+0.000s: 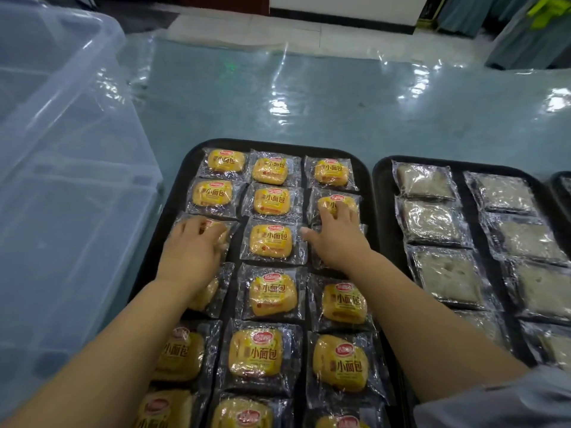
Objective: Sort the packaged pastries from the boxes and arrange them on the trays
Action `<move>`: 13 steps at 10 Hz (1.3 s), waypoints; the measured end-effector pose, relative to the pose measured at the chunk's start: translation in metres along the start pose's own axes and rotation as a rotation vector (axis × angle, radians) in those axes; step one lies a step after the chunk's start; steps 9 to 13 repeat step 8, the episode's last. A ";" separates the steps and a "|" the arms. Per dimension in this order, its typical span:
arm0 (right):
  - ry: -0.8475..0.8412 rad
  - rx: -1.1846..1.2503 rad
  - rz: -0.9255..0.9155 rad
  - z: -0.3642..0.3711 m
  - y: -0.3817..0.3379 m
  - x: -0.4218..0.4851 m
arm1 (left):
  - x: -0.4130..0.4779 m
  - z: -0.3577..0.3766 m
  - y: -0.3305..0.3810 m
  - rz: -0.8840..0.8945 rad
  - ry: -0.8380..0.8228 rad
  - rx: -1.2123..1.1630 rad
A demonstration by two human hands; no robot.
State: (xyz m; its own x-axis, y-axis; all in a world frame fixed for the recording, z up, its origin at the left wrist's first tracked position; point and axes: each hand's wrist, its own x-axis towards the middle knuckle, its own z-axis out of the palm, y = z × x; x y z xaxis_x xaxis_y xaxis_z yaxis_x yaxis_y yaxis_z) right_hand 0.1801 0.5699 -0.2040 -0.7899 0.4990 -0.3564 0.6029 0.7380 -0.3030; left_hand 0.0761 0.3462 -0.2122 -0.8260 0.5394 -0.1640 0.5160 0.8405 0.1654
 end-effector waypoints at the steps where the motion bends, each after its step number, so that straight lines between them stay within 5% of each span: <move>1: 0.013 0.012 -0.009 -0.002 0.004 0.000 | 0.002 -0.001 -0.001 -0.013 0.026 -0.013; 5: 0.009 -0.011 -0.023 -0.003 0.006 0.004 | 0.003 0.000 0.003 -0.069 -0.010 -0.184; 8: 0.205 0.088 -0.170 -0.011 0.009 -0.019 | -0.004 -0.003 0.007 -0.001 0.159 -0.141; 13: 0.205 0.088 -0.170 -0.011 0.009 -0.019 | -0.004 -0.003 0.007 -0.001 0.159 -0.141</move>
